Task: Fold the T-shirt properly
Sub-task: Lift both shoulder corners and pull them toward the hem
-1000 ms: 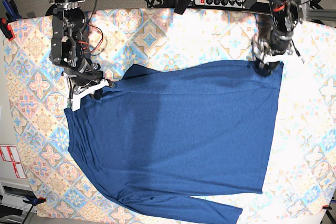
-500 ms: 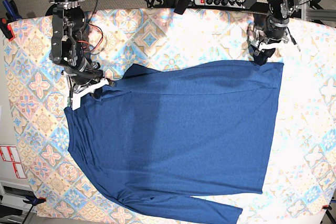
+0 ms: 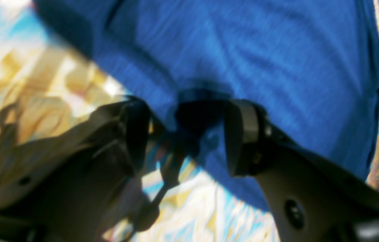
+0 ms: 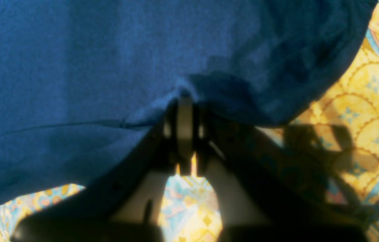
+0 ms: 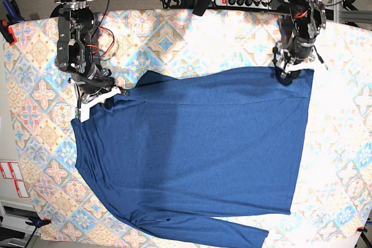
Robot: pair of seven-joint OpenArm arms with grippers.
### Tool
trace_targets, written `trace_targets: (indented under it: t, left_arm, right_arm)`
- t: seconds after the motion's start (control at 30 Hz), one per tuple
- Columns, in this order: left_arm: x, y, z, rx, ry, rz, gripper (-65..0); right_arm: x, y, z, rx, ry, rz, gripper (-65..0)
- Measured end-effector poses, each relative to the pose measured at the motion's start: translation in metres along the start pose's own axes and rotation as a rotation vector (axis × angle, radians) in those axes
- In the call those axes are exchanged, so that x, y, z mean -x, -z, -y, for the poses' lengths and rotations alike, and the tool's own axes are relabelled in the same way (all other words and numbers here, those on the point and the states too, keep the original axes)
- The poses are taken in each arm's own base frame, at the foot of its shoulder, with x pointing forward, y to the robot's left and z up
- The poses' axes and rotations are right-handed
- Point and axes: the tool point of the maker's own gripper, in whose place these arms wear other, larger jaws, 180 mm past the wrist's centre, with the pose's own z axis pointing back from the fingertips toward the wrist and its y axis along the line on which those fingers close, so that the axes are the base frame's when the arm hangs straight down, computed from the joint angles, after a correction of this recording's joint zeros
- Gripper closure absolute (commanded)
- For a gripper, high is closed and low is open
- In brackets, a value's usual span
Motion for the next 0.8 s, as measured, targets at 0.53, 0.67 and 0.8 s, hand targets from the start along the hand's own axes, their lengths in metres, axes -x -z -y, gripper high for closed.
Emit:
trace_targets:
  t: [0.53, 0.67, 0.8]
  left_arm:
    - [0.004, 0.006, 0.009, 0.01, -0.004, -0.041, 0.0]
    - [0.002, -0.02, 0.008, 0.027, 0.059, -0.04, 0.0]
    - [-0.002, -0.034, 0.008, 0.032, 0.093, -0.028, 0.0]
  right_arm:
    - [0.003, -0.002, 0.002, 0.004, 0.005, -0.003, -0.4]
    - [0.018, -0.012, 0.029, 0.061, 0.054, -0.022, -0.4]
    - [0.025, -0.019, 0.047, 0.102, 0.069, -0.029, -0.4]
